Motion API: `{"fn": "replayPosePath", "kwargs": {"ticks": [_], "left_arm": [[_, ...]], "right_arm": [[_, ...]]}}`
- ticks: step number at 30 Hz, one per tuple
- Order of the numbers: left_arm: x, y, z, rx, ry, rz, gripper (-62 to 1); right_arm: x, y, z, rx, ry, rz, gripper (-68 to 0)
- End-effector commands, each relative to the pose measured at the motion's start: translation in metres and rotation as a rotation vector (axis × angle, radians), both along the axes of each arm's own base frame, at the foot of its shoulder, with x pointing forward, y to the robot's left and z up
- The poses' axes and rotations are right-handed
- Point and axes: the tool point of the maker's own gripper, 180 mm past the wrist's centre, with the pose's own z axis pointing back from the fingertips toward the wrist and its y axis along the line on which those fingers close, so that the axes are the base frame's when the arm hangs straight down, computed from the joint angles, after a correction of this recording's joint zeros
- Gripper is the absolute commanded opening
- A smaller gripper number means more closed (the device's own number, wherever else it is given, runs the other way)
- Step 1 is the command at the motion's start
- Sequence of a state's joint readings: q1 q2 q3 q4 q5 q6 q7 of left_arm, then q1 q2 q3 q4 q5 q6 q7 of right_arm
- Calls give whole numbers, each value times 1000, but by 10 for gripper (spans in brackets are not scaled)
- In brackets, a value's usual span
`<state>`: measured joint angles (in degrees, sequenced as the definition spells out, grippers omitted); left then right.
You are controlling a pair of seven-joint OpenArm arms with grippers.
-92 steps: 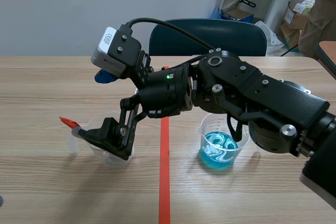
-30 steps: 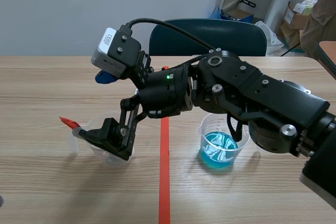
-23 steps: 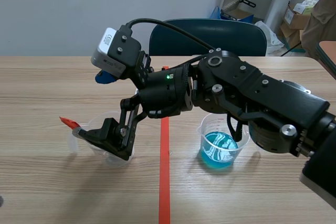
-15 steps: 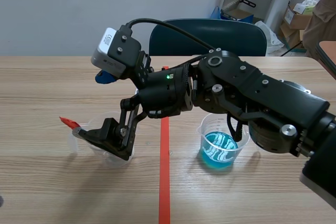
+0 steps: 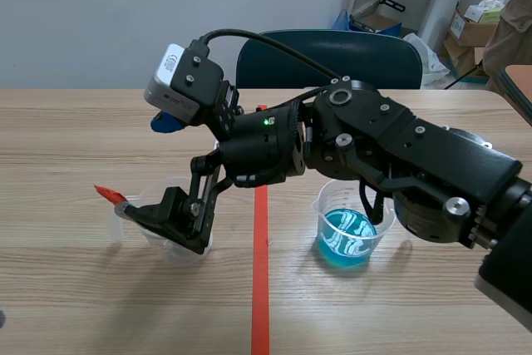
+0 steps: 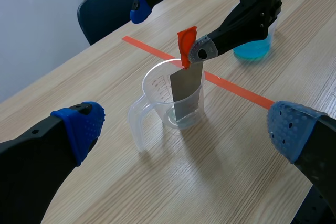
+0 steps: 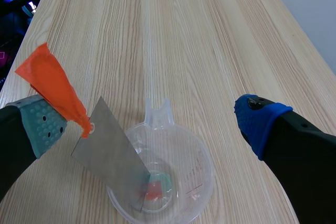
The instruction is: Do the redox reaction experiment
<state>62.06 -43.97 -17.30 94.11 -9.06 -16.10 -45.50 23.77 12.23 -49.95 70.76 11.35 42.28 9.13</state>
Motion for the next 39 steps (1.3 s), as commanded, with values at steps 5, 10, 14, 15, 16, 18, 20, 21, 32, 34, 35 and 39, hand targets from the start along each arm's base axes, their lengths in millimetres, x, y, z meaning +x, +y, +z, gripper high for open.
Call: {"fn": "replayPosePath", "kwargs": {"ticks": [5, 10, 14, 15, 16, 18, 20, 21, 32, 34, 35, 39], "left_arm": [[1, 0, 4, -15, -17, 6, 14], [1, 0, 4, -15, -16, 6, 14], [1, 0, 4, -14, -16, 6, 14], [1, 0, 4, -14, -16, 6, 14], [1, 0, 4, -14, -16, 6, 14], [1, 0, 4, -14, -16, 6, 14], [1, 1, 2, -7, -9, 8, 14], [1, 1, 0, 1, -2, 11, 14], [33, 8, 14, 5, -127, 107, 14], [41, 10, 17, 11, -146, 129, 14], [46, 11, 18, 15, -157, 140, 14], [66, 15, 24, 31, -191, 183, 14]], "right_arm": [[4, -9, 16, 70, -10, -2, 4], [4, -31, 23, 107, -2, -20, 4], [-5, -52, 23, 112, -2, -41, 4], [-8, -57, 24, 120, -2, -52, 4], [-10, -63, 25, 125, -3, -68, 4], [-13, -74, 28, 134, -1, -102, 4], [-18, -87, 32, 144, 6, -138, 4], [-19, -93, 34, 151, 7, -160, 4], [-25, -164, 65, 192, -22, -403, 4], [-26, -175, 67, 188, -23, -444, 4], [-27, -180, 68, 187, -25, -462, 4], [-28, -199, 74, 177, -39, -538, 4]]}}
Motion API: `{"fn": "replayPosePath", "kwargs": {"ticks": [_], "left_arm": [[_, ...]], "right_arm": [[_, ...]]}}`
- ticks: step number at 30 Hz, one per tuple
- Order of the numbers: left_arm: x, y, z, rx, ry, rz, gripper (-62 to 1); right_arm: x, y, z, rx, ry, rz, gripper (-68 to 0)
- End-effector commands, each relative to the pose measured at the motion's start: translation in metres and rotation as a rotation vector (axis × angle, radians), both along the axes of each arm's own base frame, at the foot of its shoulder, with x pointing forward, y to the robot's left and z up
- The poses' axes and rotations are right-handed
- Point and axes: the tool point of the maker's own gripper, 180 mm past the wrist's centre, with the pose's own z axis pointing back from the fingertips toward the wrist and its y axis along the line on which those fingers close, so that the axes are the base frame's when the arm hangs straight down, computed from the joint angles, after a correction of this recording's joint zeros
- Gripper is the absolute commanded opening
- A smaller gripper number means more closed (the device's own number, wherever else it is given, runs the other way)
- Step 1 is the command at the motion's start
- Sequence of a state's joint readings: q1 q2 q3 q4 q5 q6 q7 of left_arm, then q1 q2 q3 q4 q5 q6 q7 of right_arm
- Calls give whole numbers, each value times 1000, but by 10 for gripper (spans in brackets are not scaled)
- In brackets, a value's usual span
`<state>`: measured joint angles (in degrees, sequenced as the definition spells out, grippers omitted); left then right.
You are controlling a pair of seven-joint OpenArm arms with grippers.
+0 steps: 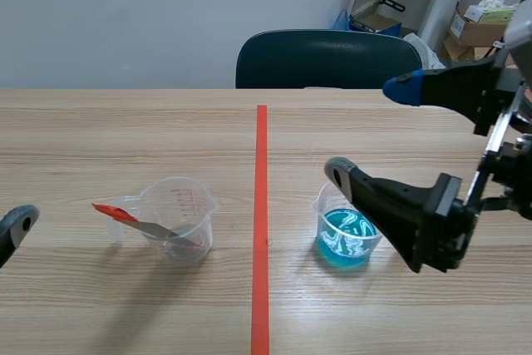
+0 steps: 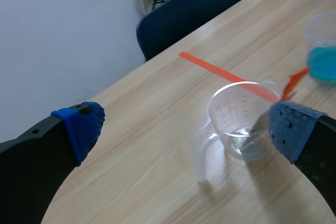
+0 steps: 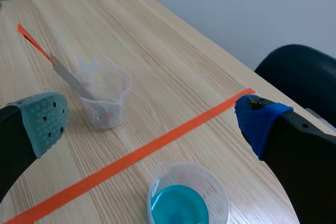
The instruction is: Do the redox reaction experiment
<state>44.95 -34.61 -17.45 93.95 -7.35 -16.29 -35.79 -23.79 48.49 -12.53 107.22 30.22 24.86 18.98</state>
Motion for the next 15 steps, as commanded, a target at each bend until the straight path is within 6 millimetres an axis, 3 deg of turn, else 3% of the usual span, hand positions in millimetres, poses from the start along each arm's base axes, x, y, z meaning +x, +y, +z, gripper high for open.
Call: {"fn": "replayPosePath", "kwargs": {"ticks": [1, 7, 15], "left_arm": [[8, 3, 9, -9, -37, 20, 14], [26, -4, 12, -17, -54, 39, 14], [45, -38, -3, -31, -19, 41, 14]], "right_arm": [[2, -1, 14, 36, -29, -24, 4], [1, -21, 15, 8, 2, -155, 4], [-16, -20, 22, -44, 51, -218, 4]]}}
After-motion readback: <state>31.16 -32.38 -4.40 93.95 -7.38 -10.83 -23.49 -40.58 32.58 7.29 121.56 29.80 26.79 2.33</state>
